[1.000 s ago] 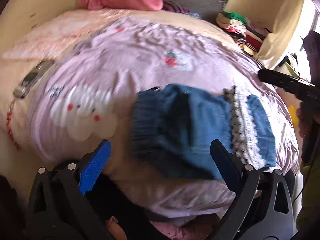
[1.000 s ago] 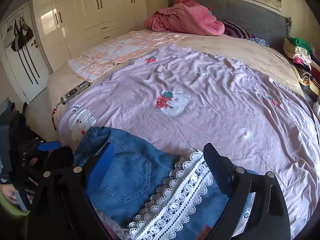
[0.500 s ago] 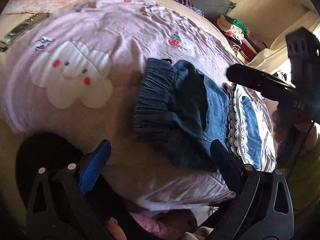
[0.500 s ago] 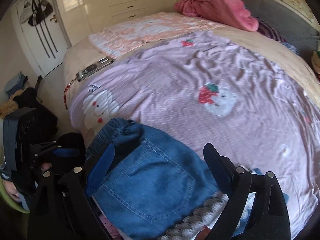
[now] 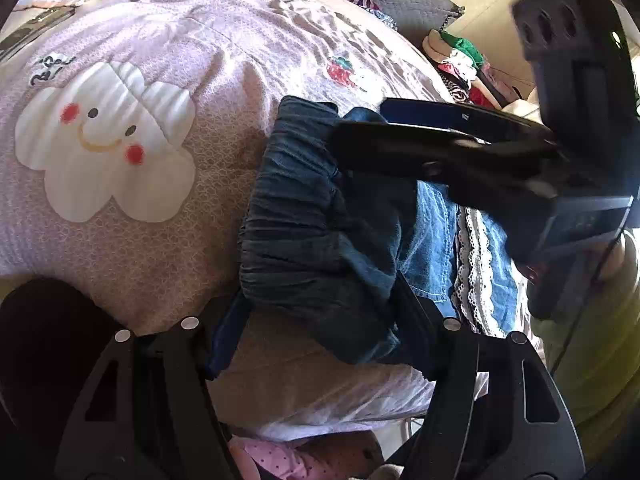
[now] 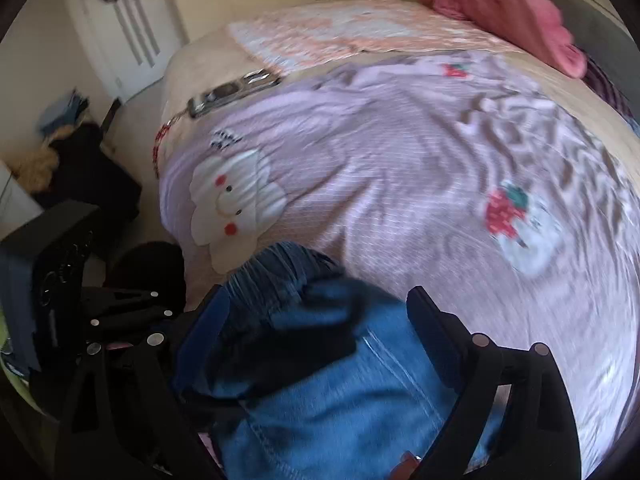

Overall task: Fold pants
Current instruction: 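Grasp the elastic waistband with the left gripper and fold it over the legs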

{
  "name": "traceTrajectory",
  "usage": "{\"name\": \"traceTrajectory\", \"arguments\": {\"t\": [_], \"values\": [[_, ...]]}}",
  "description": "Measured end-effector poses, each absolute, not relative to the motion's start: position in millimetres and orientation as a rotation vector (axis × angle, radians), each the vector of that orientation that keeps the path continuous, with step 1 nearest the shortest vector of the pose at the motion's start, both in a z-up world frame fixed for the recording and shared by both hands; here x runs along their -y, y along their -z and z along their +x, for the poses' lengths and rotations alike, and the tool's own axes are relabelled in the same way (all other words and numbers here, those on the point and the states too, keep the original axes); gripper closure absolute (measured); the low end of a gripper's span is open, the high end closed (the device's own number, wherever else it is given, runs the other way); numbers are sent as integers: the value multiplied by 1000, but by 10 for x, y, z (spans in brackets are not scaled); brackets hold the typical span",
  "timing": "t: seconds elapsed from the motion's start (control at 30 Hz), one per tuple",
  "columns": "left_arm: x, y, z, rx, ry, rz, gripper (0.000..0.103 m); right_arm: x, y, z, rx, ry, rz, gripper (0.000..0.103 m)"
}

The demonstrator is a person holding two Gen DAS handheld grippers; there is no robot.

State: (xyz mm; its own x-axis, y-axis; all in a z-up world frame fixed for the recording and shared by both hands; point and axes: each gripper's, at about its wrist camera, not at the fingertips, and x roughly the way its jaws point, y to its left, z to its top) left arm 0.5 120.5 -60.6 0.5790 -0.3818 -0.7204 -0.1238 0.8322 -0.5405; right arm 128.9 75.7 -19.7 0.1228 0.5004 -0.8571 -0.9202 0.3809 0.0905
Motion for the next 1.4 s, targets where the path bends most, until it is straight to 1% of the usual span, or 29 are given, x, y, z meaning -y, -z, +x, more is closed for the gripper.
{"name": "traceTrajectory", "arguments": {"t": [0.1,0.13,0.17,0.27,0.3,0.37,0.43,0.53,0.73,0.77,0.8,0.83,0.87,1.0,1.03,1.2,1.23,1.3,1.37,1.4], "values": [[-1214,611,26,-957,165,-590,43,-882,340,1330,-1000,-1146,-572,17],[-1215,610,30,-957,165,-588,43,-929,417,1357,-1016,-1157,-584,27],[-1211,613,45,-958,167,-583,43,-950,464,1366,-1028,-1167,-587,42],[-1251,642,85,-955,182,-599,42,-904,515,1399,-1033,-1207,-533,58],[-1265,639,90,-953,195,-607,40,-863,495,1419,-1034,-1212,-508,61],[-1268,607,86,-939,210,-607,31,-697,386,1477,-1034,-1238,-402,67],[-1248,553,98,-926,199,-579,24,-532,246,1483,-1003,-1269,-332,67],[-1237,483,133,-909,230,-580,19,-269,35,1480,-953,-1296,-260,67],[-1072,322,323,-870,370,-605,18,226,-246,1487,-853,-1327,-181,67],[-1021,304,372,-873,406,-633,19,311,-281,1495,-843,-1327,-171,67],[-941,277,426,-879,451,-659,22,397,-317,1503,-832,-1327,-162,67],[-850,239,466,-880,485,-671,34,498,-352,1507,-817,-1323,-155,67],[-773,210,488,-881,507,-673,39,572,-378,1510,-811,-1317,-148,67],[-365,86,620,-886,528,-606,41,893,-432,1544,-791,-1288,-126,67],[-288,72,640,-889,528,-596,41,978,-436,1554,-786,-1283,-120,65],[-22,61,701,-907,512,-563,41,1341,-375,1588,-784,-1237,-85,65],[1,67,721,-910,509,-570,41,1416,-354,1596,-785,-1229,-67,64],[54,57,718,-908,506,-584,41,1561,-314,1604,-786,-1209,-35,57],[141,36,716,-895,517,-603,38,1674,-294,1601,-783,-1189,-14,40],[175,26,729,-885,532,-611,37,1780,-289,1607,-781,-1161,7,36]]}}
